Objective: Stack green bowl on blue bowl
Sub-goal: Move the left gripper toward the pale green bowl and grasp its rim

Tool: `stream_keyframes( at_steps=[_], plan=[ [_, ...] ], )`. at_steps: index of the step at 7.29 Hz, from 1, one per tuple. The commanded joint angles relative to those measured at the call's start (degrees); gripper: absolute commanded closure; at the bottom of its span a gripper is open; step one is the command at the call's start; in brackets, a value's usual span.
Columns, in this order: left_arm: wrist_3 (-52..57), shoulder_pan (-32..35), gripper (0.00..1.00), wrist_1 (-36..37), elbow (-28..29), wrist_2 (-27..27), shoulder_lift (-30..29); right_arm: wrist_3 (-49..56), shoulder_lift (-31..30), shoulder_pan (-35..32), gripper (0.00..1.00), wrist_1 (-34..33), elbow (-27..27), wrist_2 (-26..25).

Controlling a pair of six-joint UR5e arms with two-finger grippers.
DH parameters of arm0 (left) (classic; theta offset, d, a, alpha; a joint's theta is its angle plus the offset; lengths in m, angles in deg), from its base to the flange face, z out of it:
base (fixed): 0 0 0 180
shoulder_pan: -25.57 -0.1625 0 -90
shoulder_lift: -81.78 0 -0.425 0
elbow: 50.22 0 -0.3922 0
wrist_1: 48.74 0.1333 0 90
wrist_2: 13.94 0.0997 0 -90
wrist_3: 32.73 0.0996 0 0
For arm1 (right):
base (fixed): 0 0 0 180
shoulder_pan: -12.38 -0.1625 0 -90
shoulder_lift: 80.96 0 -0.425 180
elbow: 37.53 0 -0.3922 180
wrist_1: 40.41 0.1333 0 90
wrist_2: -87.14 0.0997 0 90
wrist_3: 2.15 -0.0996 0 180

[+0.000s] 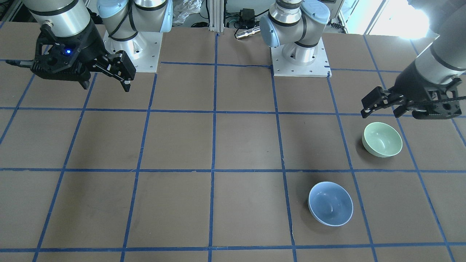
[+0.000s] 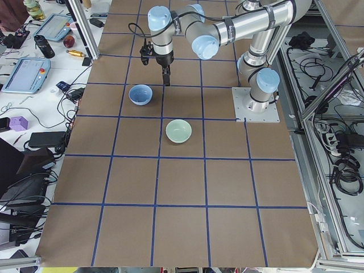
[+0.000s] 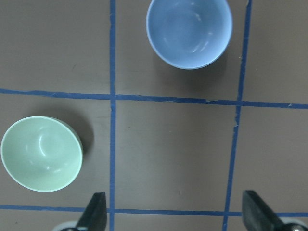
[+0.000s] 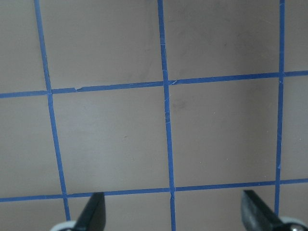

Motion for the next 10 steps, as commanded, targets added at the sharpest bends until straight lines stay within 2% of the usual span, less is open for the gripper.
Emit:
stream_keyframes(
  at_steps=[1, 4, 6, 7, 8, 9, 10],
  plan=[
    [11.63, -10.05, 0.00, 3.94, -2.54, 1.59, -2.55, 0.06, 0.00, 0.00, 0.00, 0.02, 0.00, 0.00],
    [21.50, -17.63, 0.02, 24.39, -14.29, 3.53, -6.58, -0.03, 0.00, 0.00, 0.00, 0.02, 0.00, 0.00],
    [21.08, -17.91, 0.02, 28.31, -16.00, 3.53, -10.80, 0.06, 0.00, 0.00, 0.00, 0.02, 0.00, 0.00],
    [20.90, -17.91, 0.09, 30.06, -16.09, 3.00, -12.82, -0.03, 0.00, 0.00, 0.00, 0.02, 0.00, 0.00],
    [20.99, -17.91, 0.24, 31.03, -16.09, 2.30, -14.41, -0.03, 0.00, 0.00, 0.00, 0.02, 0.00, 0.00],
    [21.51, -17.91, 0.60, 31.83, -16.09, 2.38, -15.12, -0.03, 0.00, 0.00, 0.00, -0.06, 0.00, 0.00],
    [22.13, -17.91, 0.89, 30.97, -16.09, 2.47, -15.21, -0.03, 0.00, 0.00, 0.00, 0.02, 0.00, 0.00]
  ],
)
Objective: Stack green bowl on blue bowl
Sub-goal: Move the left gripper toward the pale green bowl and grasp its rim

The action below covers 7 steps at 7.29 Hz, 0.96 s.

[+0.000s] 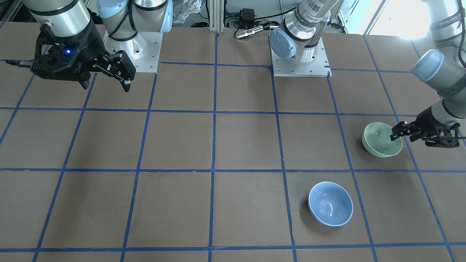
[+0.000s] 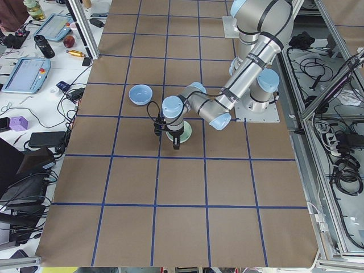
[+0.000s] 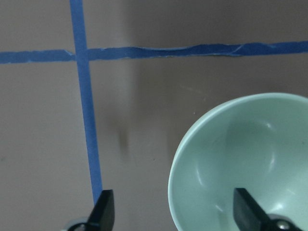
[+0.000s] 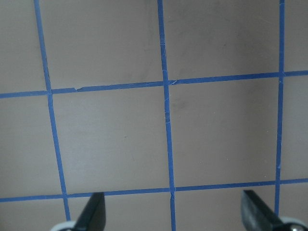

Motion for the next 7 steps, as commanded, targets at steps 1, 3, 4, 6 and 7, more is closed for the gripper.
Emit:
stream_keyframes(
  at_steps=[1, 3, 4, 6, 7],
  plan=[
    [0.83, -0.01, 1.00, -0.75, -0.03, -0.02, -0.75, 0.00, 0.00, 0.00, 0.00, 0.04, 0.00, 0.00],
    [1.18, -0.01, 1.00, -2.24, 0.58, -0.46, -0.66, 0.00, 0.00, 0.00, 0.00, -0.05, 0.00, 0.00],
    [1.01, -0.01, 1.00, -2.51, 1.19, -1.59, -0.31, 0.09, 0.00, 0.00, 0.00, -0.05, 0.00, 0.00],
    [-6.06, 4.01, 1.00, -13.69, 11.76, -9.72, -1.17, 0.00, 0.00, 0.00, 0.00, 0.04, 0.00, 0.00],
    [-13.16, 10.12, 1.00, -17.16, 16.09, -10.30, -1.19, 0.00, 0.00, 0.00, 0.00, 0.04, 0.00, 0.00]
  ],
)
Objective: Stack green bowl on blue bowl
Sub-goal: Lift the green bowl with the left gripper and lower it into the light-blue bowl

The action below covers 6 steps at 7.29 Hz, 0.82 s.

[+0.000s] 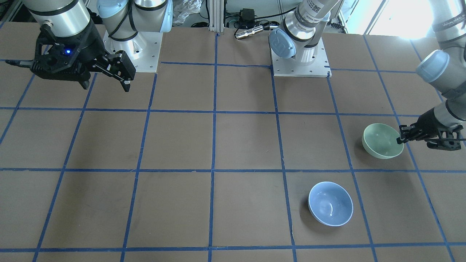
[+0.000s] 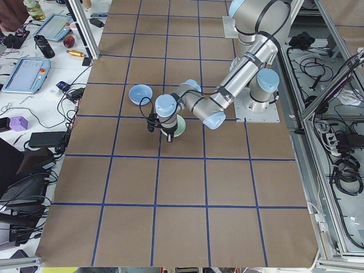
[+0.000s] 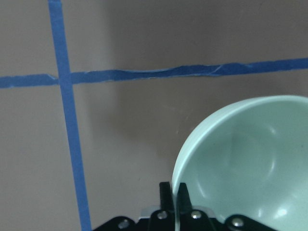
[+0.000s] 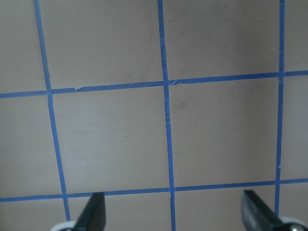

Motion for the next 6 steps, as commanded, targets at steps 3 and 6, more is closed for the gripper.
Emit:
stream_keyframes(
  at_steps=[3, 6],
  plan=[
    [-26.84, 17.92, 1.00, -4.66, 9.59, -4.36, -4.41, -0.01, 0.00, 0.00, 0.00, 0.01, 0.00, 0.00],
    [-30.60, 20.59, 1.00, -3.17, 13.02, -4.64, -8.99, -0.01, 0.00, 0.00, 0.00, 0.01, 0.00, 0.00]
  ],
)
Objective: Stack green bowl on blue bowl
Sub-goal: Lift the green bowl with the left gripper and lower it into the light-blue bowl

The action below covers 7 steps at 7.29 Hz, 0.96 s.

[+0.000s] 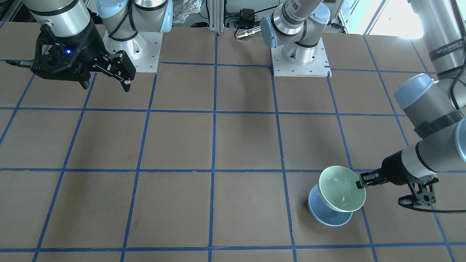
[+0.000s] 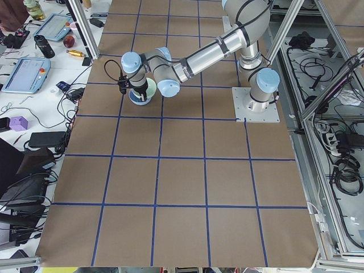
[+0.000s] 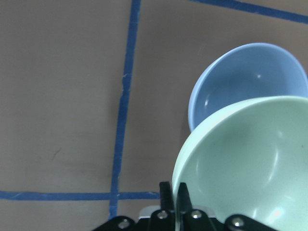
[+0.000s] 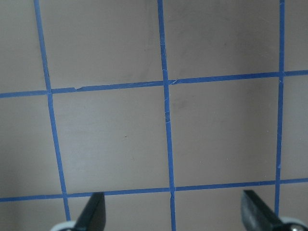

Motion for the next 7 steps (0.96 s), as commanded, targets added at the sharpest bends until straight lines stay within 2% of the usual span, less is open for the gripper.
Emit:
stream_keyframes(
  at_steps=[1, 3, 5, 7],
  plan=[
    [-0.59, 0.64, 1.00, 0.40, 1.11, 0.03, -2.15, 0.00, 0.00, 0.00, 0.00, 0.00, 0.02, 0.00],
    [-0.42, 0.64, 0.97, 1.80, 0.93, 0.03, -2.68, 0.00, 0.00, 0.00, 0.00, 0.00, 0.02, 0.00],
    [-0.42, 0.64, 0.25, 1.81, 1.19, -0.06, -3.21, 0.00, 0.00, 0.00, 0.00, 0.00, 0.02, 0.00],
    [-1.11, 1.34, 0.04, 0.94, 1.37, 0.55, -1.12, 0.00, 0.00, 0.00, 0.00, 0.00, 0.02, 0.00]
  ],
)
